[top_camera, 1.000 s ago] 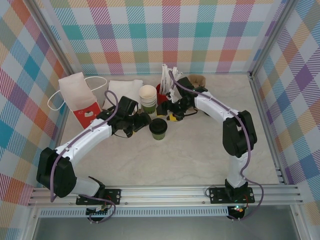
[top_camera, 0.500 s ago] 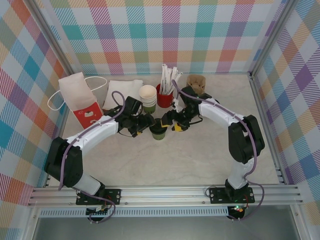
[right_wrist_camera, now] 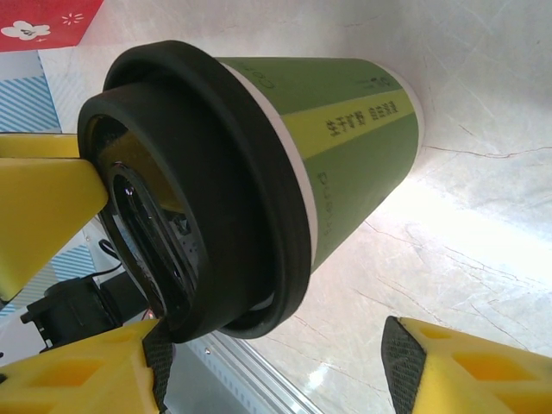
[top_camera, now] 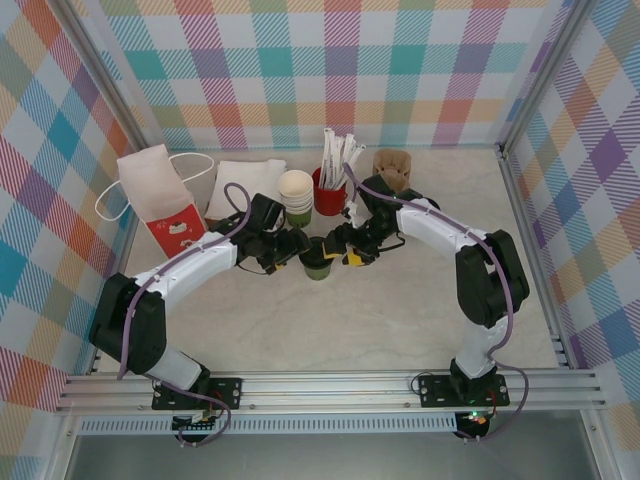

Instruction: Pack the takeout coffee

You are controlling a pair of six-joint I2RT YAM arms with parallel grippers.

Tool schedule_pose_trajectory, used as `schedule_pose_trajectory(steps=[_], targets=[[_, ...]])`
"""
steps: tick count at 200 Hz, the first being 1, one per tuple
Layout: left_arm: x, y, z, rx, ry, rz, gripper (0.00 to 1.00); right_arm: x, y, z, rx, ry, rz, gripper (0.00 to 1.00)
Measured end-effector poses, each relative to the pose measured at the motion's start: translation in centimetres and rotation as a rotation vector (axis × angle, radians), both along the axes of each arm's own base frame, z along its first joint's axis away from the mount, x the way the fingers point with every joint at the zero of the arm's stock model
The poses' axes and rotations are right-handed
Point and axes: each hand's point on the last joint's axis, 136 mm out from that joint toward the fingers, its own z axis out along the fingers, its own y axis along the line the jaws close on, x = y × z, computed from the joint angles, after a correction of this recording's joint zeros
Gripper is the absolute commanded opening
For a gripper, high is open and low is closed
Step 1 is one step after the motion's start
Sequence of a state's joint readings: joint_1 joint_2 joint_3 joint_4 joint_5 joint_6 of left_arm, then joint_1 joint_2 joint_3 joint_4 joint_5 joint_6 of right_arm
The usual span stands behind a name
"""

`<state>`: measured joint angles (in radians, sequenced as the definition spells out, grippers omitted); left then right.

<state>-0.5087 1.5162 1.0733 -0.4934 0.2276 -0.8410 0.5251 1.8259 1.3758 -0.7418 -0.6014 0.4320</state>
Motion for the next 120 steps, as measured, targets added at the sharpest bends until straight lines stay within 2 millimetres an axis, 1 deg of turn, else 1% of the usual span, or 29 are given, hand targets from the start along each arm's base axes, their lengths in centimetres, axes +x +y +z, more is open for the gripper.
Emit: schedule_pose_trajectory(steps=[120], targets=[[0.38,-0.57,-0.28,-0.034,-0.03,-0.01,0.67,-0.14,-0.36,-0.16,-0.045,-0.032,0.032,0.64]])
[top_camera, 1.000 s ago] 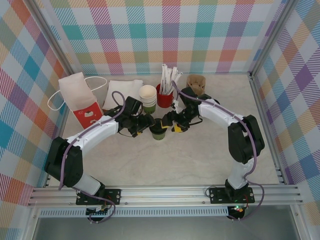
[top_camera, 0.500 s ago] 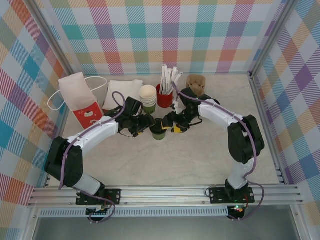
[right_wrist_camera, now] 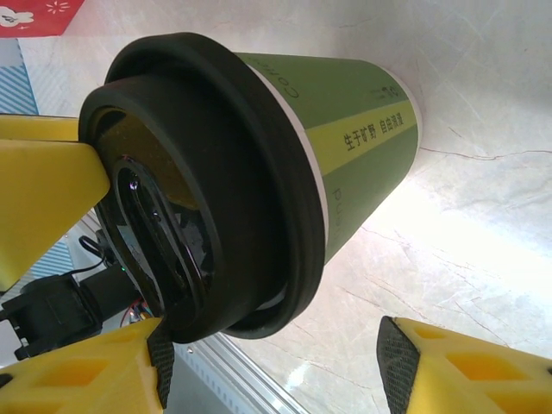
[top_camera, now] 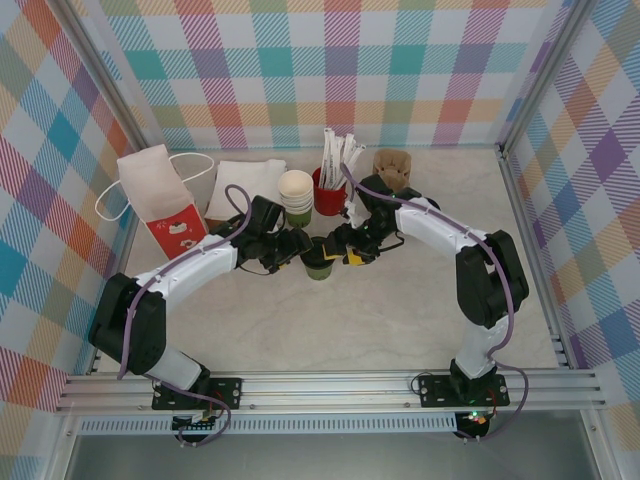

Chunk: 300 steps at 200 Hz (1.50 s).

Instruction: Pack the takeout coffee

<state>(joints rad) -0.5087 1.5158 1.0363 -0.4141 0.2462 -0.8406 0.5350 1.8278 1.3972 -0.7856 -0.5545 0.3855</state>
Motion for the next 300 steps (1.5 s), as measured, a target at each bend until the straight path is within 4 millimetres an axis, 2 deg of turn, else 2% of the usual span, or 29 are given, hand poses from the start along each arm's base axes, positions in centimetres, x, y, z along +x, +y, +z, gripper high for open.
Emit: schedule_pose_trajectory(steps=[51,89,110,125,176,196,228,264,300], targets=[[0.0,-0.1,0.3,-0.006,0.0,-0.003,0.71,0.9,-0.5,0.9,-0.062,-0.055,-0.001,0.71],[-0.1,0.1,1.2,0.012,0.018,-0.001,0.79,2.6,0.0,3.3,-0.059,-0.138,-0.005,0.87],[0.2,0.4,2.5,0.025,-0.007,0.007,0.83,3.0,-0.1,3.6,-0.088,-0.168,-0.007,0.94],[0.1,1.2,3.7,0.053,-0.041,0.021,0.86,2.8,-0.1,3.6,-0.124,-0.185,0.002,1.0],[-1.7,6.3,9.8,0.151,-0.232,0.131,0.96,1.5,0.6,3.8,-0.253,-0.261,0.07,1.0],[-2.6,8.0,11.1,0.178,-0.279,0.172,0.98,1.7,1.7,4.0,-0.293,-0.302,0.109,1.0],[-3.6,9.8,10.4,0.243,-0.272,0.206,1.0,1.8,3.2,3.3,-0.368,-0.338,0.173,1.0],[-4.0,10.6,9.7,0.286,-0.252,0.217,1.0,1.8,3.8,1.8,-0.453,-0.349,0.232,1.0],[-4.1,11.0,9.5,0.303,-0.247,0.222,1.0,1.6,3.9,1.2,-0.497,-0.353,0.264,1.0]])
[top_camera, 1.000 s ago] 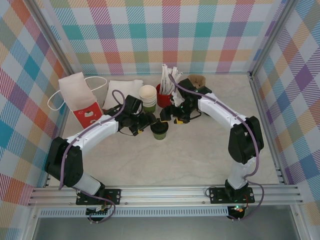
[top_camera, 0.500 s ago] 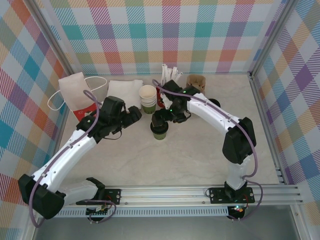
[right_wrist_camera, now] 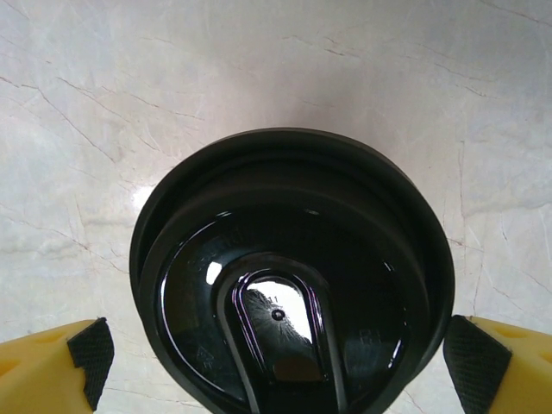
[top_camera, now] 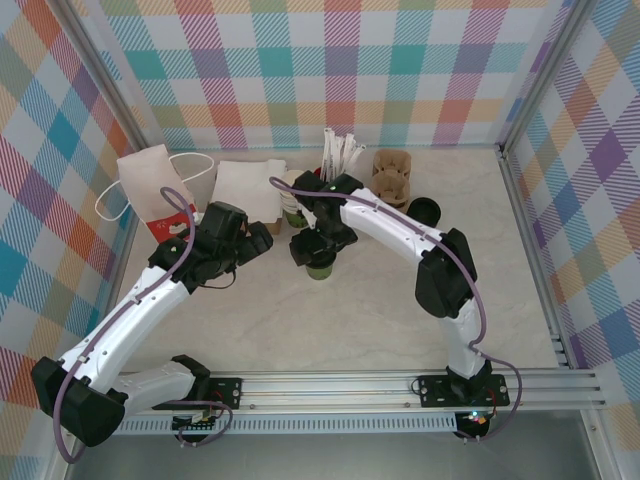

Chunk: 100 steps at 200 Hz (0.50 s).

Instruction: Pack the takeout coffee

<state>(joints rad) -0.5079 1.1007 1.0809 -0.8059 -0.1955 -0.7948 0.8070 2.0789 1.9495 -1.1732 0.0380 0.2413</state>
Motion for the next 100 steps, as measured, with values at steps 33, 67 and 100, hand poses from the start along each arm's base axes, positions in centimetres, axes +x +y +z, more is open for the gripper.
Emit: schedule_pose_trajectory(steps=[33,67,100], targets=[[-0.1,0.1,0.0,0.002,0.003,0.001,1.0,0.2,0.1,-0.3,-0.024,-0.006,0.014,1.0],[-0.2,0.1,-0.2,0.004,0.006,0.001,1.0,0.4,0.2,-0.7,-0.036,-0.007,0.022,1.0],[-0.2,0.1,-0.2,0.005,0.006,0.001,1.0,0.5,0.7,-1.2,-0.04,-0.003,0.03,1.0]])
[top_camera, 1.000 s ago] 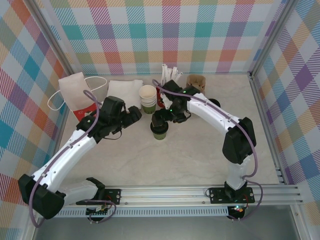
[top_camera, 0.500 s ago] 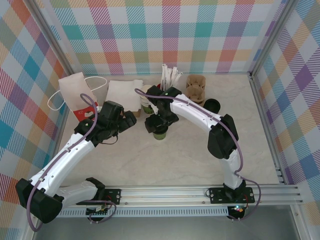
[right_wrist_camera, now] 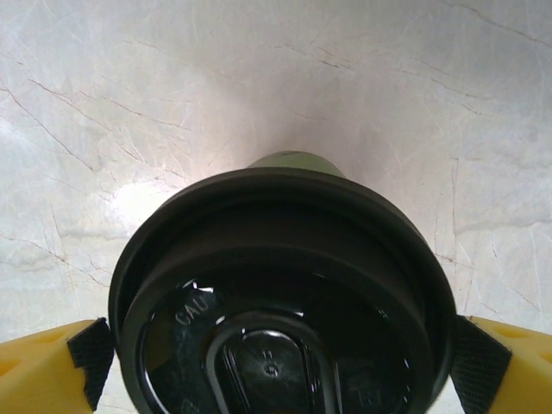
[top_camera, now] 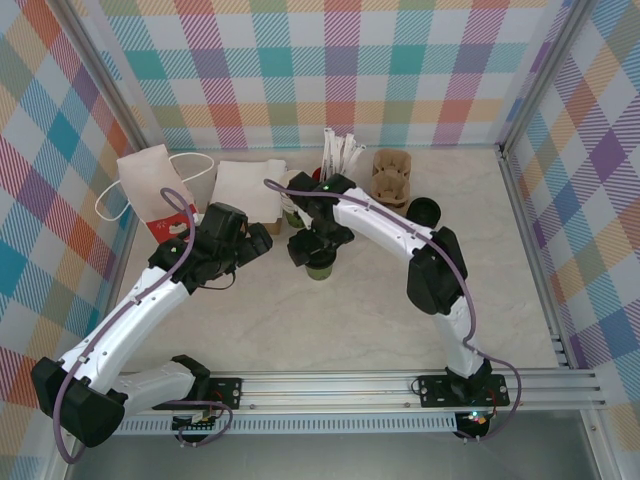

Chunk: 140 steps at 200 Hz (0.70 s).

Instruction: Pack the takeout coffee

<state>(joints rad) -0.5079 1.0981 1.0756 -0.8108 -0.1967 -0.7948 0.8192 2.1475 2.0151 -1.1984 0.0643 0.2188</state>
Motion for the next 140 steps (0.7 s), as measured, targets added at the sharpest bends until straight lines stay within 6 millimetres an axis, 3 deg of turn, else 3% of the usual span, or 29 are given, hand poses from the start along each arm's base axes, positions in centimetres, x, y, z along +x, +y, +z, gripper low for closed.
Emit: schedule_pose_trajectory(steps=[44,140], targets=[[0.0,0.0,0.0,0.0,0.0,0.0,1.0,0.0,0.1,-2.2,-0.036,0.032,0.004,1.0],[0.0,0.2,0.0,0.007,0.0,0.005,1.0,0.0,0.0,-2.3,-0.035,0.03,0.019,0.88]])
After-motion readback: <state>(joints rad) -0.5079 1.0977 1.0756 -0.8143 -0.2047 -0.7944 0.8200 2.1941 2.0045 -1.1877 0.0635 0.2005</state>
